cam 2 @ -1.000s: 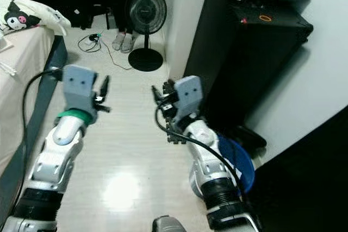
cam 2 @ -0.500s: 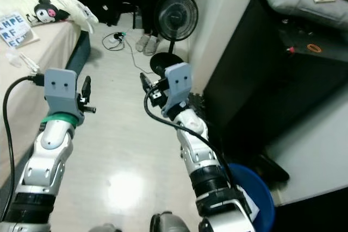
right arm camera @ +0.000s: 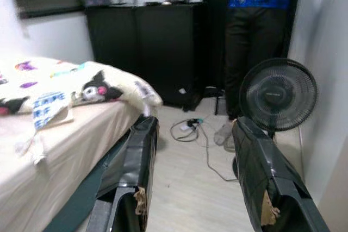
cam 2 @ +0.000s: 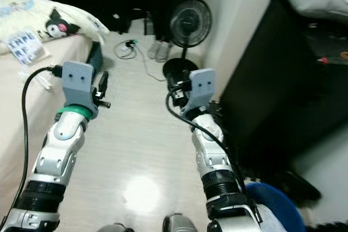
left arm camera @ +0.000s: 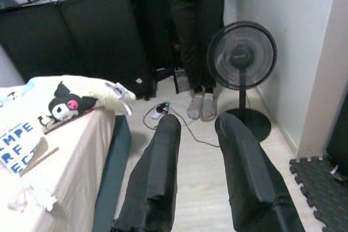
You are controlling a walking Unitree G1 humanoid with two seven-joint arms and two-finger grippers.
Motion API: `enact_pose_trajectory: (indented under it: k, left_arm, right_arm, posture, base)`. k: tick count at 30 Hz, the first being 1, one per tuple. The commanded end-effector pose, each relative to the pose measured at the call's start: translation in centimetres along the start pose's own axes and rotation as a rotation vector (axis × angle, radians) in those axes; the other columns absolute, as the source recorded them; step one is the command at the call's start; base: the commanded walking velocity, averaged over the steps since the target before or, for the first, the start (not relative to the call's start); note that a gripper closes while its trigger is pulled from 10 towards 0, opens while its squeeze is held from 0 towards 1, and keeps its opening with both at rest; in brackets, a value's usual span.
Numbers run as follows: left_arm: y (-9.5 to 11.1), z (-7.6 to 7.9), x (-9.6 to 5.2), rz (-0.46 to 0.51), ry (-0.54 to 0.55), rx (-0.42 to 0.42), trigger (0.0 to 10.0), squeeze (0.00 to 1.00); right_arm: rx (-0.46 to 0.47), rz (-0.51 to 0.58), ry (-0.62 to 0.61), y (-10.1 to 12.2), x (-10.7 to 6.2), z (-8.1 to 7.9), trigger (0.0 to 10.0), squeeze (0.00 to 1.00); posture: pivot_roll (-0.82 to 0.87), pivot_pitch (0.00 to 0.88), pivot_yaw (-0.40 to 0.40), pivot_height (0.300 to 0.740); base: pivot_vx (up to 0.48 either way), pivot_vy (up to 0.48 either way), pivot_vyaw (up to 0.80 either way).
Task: Clean up the room
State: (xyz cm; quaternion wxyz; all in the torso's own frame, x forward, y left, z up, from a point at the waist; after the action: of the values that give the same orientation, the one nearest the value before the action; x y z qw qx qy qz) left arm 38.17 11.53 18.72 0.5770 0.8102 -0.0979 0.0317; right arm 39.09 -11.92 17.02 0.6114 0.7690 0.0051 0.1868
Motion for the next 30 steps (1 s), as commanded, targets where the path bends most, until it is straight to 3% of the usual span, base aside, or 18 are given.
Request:
enact_pose_trajectory:
  k: [1,9,19,30]
  left_arm:
    - [0.5,0.4,0.4,0.017,-0.030,0.004,10.0,0.00]
    - [1.3,-0.1,1.3,0.042,-0.036,0.020,10.0,0.00]
    - [1.3,1.0,1.2,0.048,-0.048,-0.002,10.0,0.00]
    - [1.4,1.2,1.3,0.054,-0.056,-0.005,10.0,0.00]
  right_arm:
    - [0.016,0.023,-0.025,0.3,0.2,0.3,10.0,0.00]
    - [0.041,0.029,-0.005,0.1,0.4,-0.8,10.0,0.00]
    - [0.018,0.009,-0.016,-0.3,-0.1,0.2,10.0,0.00]
    - [0.016,0.011,-0.019,-0.4,-0.2,0.1,10.0,0.00]
  posture:
    - [-0.01,0.000,0.112,0.740]
    - [0.00,0.000,0.099,0.740]
    - [-0.01,0.000,0.087,0.740]
    - [-0.01,0.000,0.082,0.740]
  base:
    - [0.356,0.000,0.00]
    - [0.354,0.000,0.00]
    - [0.347,0.000,-0.47]
    - [0.345,0.000,0.00]
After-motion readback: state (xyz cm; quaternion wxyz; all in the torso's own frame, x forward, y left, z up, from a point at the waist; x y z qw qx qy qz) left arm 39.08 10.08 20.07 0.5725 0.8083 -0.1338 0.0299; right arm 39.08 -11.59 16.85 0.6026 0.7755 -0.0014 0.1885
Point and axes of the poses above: a point about 5 cm out from each wrist's last joint towards the gripper, its own x axis pointing out of the wrist towards the gripper, its own y axis along the axis of the wrist's last joint, z = x × y, the point moved 5 cm from there along x, pointing out of the wrist towards the gripper, and after that the axes turned 10 degrees about x, right-handed, at the moved point
